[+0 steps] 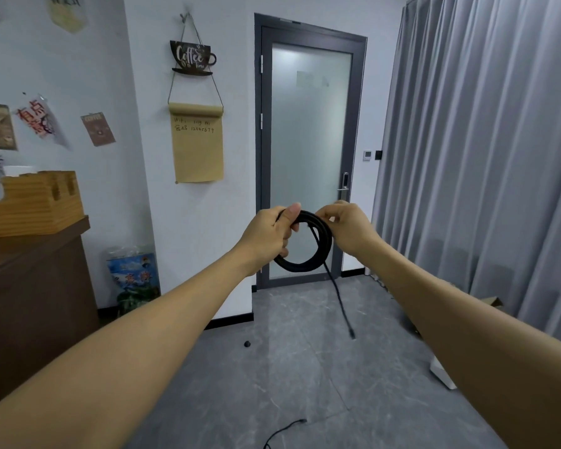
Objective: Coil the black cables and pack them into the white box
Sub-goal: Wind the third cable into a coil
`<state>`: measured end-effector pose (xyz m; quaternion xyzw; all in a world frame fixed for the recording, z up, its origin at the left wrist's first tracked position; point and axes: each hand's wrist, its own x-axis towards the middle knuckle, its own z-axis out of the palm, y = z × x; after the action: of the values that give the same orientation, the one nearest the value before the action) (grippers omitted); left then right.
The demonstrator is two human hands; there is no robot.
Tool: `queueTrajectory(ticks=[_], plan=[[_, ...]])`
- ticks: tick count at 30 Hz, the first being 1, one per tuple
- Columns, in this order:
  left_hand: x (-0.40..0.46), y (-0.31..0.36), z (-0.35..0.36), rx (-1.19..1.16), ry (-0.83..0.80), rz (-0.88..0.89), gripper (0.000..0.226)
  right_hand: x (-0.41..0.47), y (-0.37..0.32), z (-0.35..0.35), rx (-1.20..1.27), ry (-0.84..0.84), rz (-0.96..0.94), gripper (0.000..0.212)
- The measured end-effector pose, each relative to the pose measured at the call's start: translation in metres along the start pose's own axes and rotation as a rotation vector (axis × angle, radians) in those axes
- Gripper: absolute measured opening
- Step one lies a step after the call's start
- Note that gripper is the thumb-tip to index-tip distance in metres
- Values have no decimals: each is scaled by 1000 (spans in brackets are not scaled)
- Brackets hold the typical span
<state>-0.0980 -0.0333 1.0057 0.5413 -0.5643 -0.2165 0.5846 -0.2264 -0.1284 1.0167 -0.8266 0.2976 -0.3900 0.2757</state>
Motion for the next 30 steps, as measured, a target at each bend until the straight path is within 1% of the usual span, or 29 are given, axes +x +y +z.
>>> queueTrajectory(ticks=[1, 3, 5, 6, 8, 9, 11, 12, 16, 20, 22, 24, 27, 28, 30], plan=[[1, 1, -1, 0, -2, 3, 42, -1, 1, 0, 65, -50, 33, 18], [2, 1, -3, 15, -4, 10, 42, -5, -2, 0, 306, -167, 109, 22], [3, 1, -4, 54, 23, 14, 43, -7, -7, -1, 540, -239, 210, 25], [4, 1, -5, 75, 46, 13, 43, -8, -9, -1, 613, -259, 250, 28], [4, 1, -8, 98, 87, 12, 42, -8, -13, -2, 666, -296, 281, 32], [4, 2, -9, 107, 100, 13, 41, -9, -16, -2, 655, -319, 274, 28], [4, 3, -11, 144, 117, 17, 40, -10, -20, -1, 606, -350, 238, 14], [4, 3, -12, 170, 125, 20, 39, -10, -22, 0, 577, -358, 231, 10], [4, 1, -11, 290, 145, 39, 41, -6, -25, 7, 487, -400, 266, 7], [3, -4, -8, 368, 161, 54, 40, -4, -25, 11, 441, -390, 304, 5], [4, -4, -8, 419, 172, 75, 38, -5, -27, 10, 274, -384, 266, 12], [5, -3, -8, 494, 173, 88, 38, -5, -29, 10, 24, -386, 185, 19], [7, -4, -8, 587, 169, 97, 38, -3, -29, 11, -263, -395, 119, 16], [8, -5, -7, 605, 170, 96, 38, -3, -31, 10, -360, -390, 107, 19], [10, -6, -8, 619, 184, 87, 39, -2, -35, 8, -536, -330, 97, 32]])
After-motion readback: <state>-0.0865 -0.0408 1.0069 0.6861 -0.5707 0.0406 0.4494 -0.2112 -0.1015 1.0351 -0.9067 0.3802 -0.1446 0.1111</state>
